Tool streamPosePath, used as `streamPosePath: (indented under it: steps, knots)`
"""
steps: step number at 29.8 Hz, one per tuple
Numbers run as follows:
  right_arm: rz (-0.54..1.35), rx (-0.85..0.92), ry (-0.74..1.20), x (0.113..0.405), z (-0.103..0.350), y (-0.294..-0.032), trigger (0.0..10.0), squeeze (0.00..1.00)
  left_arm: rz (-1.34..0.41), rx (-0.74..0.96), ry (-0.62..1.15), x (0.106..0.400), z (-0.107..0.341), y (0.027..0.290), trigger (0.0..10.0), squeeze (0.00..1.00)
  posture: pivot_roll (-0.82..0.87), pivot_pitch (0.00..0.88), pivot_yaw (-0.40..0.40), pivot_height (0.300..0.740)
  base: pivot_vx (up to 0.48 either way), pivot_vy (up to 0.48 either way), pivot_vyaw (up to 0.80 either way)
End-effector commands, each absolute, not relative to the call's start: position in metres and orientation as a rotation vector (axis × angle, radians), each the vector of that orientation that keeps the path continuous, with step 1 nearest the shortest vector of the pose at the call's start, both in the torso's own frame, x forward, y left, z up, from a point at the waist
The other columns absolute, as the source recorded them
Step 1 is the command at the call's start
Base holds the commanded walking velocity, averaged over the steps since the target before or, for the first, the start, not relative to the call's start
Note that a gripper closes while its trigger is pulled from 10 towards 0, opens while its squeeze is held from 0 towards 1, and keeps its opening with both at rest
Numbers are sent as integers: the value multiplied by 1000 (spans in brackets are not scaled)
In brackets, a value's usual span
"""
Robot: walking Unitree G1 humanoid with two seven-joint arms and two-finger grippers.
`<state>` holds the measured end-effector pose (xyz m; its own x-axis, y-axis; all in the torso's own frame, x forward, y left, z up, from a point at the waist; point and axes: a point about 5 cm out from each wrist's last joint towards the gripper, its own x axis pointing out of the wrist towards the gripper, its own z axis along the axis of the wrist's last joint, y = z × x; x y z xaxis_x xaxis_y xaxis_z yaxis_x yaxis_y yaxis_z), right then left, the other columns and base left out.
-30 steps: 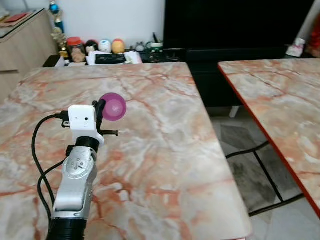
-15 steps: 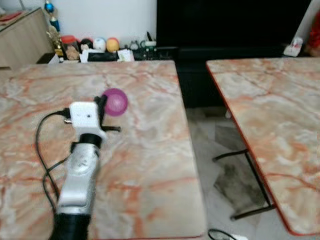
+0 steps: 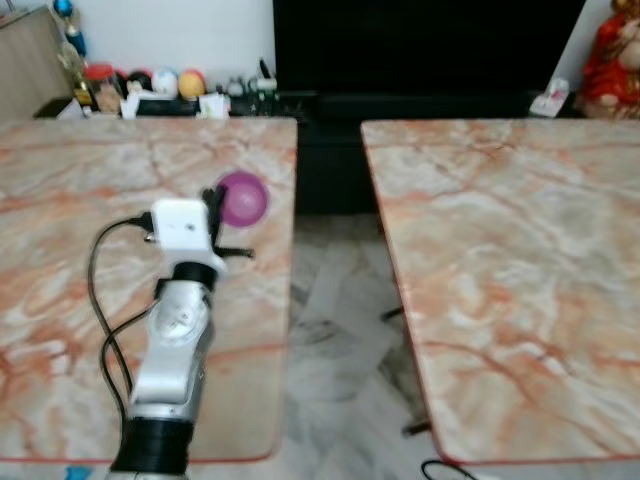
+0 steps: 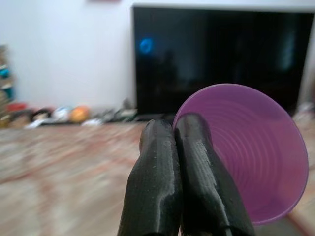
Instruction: Setting the table
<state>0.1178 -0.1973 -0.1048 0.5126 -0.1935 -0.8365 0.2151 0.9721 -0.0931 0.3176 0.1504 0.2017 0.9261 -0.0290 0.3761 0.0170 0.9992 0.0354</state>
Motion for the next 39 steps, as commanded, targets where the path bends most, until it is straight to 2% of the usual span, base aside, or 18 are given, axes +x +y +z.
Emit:
streamPosePath:
  steps: [1,8,39]
  knots:
    - [-227,39,1028,113,-108,-186,10000,0,1,42,-397,318,203,158,10000,0,77,0,-25,736,0,-480,0]
    - [-215,39,1033,114,-108,-183,10000,0,7,34,-407,319,207,157,10000,0,75,0,-26,736,0,0,0]
    - [-164,4,1036,115,-107,-188,10000,0,3,4,-411,323,210,153,10000,0,68,0,-34,736,0,-476,15]
